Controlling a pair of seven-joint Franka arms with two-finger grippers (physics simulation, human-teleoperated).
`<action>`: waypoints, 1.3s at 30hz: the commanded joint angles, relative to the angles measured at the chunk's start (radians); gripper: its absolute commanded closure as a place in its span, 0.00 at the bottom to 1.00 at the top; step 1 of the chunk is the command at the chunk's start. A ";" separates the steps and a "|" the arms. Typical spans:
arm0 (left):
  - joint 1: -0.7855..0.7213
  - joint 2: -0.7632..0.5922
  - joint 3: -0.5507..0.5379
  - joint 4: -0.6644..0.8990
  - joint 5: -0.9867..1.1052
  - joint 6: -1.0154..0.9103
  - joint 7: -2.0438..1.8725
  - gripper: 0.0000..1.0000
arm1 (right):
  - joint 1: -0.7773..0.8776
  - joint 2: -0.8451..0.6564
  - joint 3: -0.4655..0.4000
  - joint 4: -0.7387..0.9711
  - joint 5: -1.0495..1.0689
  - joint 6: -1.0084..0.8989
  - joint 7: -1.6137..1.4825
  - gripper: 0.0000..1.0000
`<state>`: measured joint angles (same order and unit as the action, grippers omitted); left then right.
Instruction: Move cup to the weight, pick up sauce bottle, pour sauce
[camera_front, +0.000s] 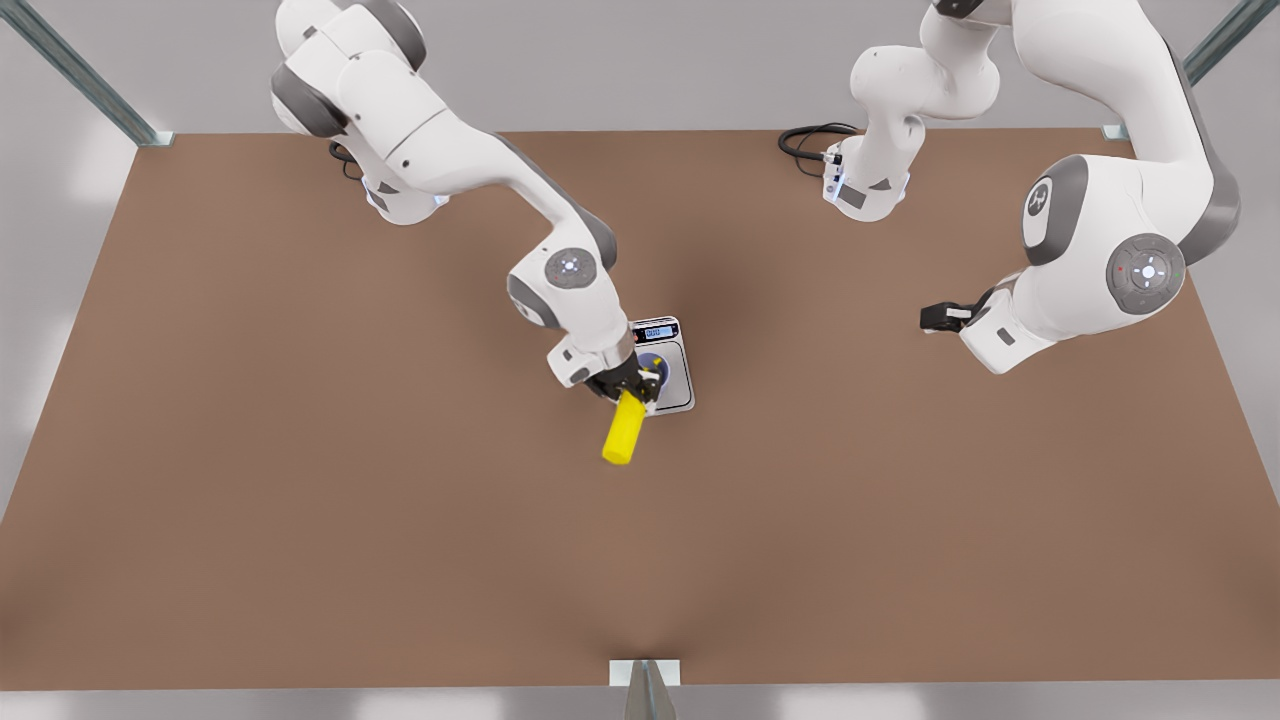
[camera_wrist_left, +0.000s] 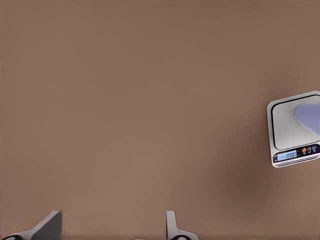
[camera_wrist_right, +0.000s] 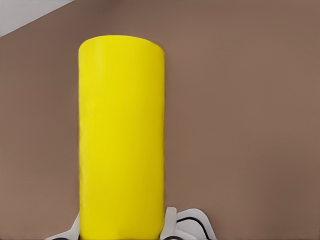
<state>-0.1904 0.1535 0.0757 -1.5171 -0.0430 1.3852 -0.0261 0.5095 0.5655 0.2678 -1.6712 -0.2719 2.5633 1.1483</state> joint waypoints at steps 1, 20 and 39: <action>0.000 0.000 -0.001 0.000 0.000 0.000 0.000 0.00 | 0.000 0.001 0.001 -0.001 0.010 0.009 -0.013 0.69; 0.000 -0.014 -0.002 0.037 -0.001 -0.110 0.002 0.00 | -0.158 -0.133 0.047 -0.093 0.198 0.003 -0.015 0.68; 0.000 -0.025 -0.001 0.071 0.002 -0.101 -0.009 0.00 | -0.348 -0.351 -0.120 -0.358 1.516 -0.341 -0.280 0.77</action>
<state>-0.1913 0.1315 0.0774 -1.4467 -0.0419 1.2827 -0.0353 0.1567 0.2144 0.1444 -2.0299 1.2025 2.2041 0.8950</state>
